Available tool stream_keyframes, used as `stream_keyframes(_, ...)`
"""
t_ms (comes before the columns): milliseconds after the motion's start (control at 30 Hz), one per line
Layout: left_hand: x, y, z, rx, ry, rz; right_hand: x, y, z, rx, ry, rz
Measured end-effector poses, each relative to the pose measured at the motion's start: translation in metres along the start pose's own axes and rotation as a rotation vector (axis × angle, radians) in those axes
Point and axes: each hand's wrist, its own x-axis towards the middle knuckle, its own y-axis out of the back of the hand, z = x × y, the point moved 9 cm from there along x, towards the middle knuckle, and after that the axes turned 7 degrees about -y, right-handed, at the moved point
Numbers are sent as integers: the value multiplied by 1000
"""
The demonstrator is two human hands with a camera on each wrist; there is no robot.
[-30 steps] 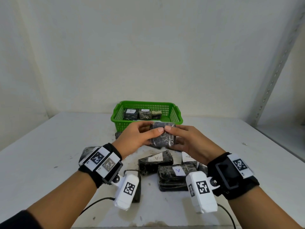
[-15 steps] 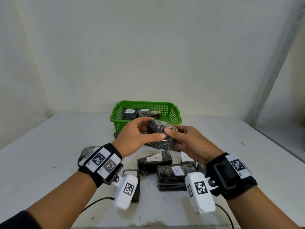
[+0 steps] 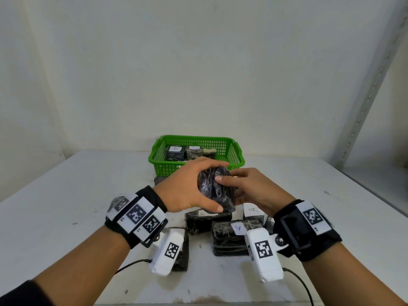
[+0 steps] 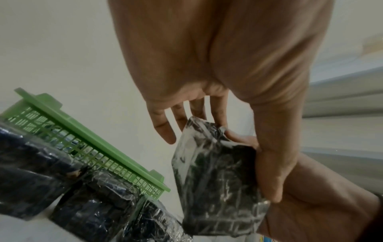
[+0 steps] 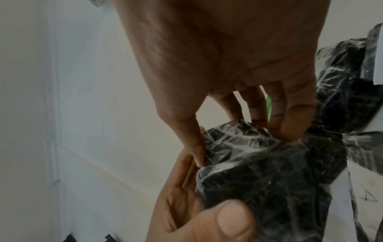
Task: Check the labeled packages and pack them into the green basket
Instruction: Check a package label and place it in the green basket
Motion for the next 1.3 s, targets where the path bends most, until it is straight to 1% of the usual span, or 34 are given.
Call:
stream_keyframes(67,-1,-1,-4,-61,26,22,2,6,2,80,16,50)
stream_keyframes(100,-2,-1,-9,-109,71,48,2,8,2,125,29,62)
stream_keyframes(167,-5,-2,-24,-255,205,112,3,12,4,216,53,78)
stream_keyframes(233,-8,-8,-36,-472,342,151,3,15,3,284,80,92)
stream_keyframes(267,-8,-10,-37,-558,369,160,3,16,2,305,89,95)
stream_keyframes(333,-6,-7,-36,-602,350,203,2,15,0,338,85,78)
stream_keyframes(433,-4,1,-36,-544,295,255,3,9,0,339,53,19)
stream_keyframes(533,-2,4,-35,-485,265,263,4,9,1,278,64,37)
stream_keyframes(633,-4,6,-34,-400,235,288,4,11,2,295,97,33)
stream_keyframes(733,-7,13,-34,-201,193,335,2,9,2,292,106,-14)
stream_keyframes(833,-7,20,-32,-90,154,373,3,7,4,297,69,-25)
stream_keyframes(967,-6,23,-34,-65,127,363,3,0,7,322,-25,-73)
stream_keyframes(1033,-5,21,-32,-69,105,347,4,1,6,331,-31,-43)
stream_keyframes(1100,-4,21,-31,-53,84,349,7,5,6,375,-17,17)
stream_keyframes(1167,-5,21,-33,-100,103,358,10,7,7,434,-11,35)
stream_keyframes(1200,-5,20,-38,-183,147,362,11,7,7,464,-14,28)
stream_keyframes(1300,-6,8,-61,-575,333,384,13,7,8,486,-14,6)
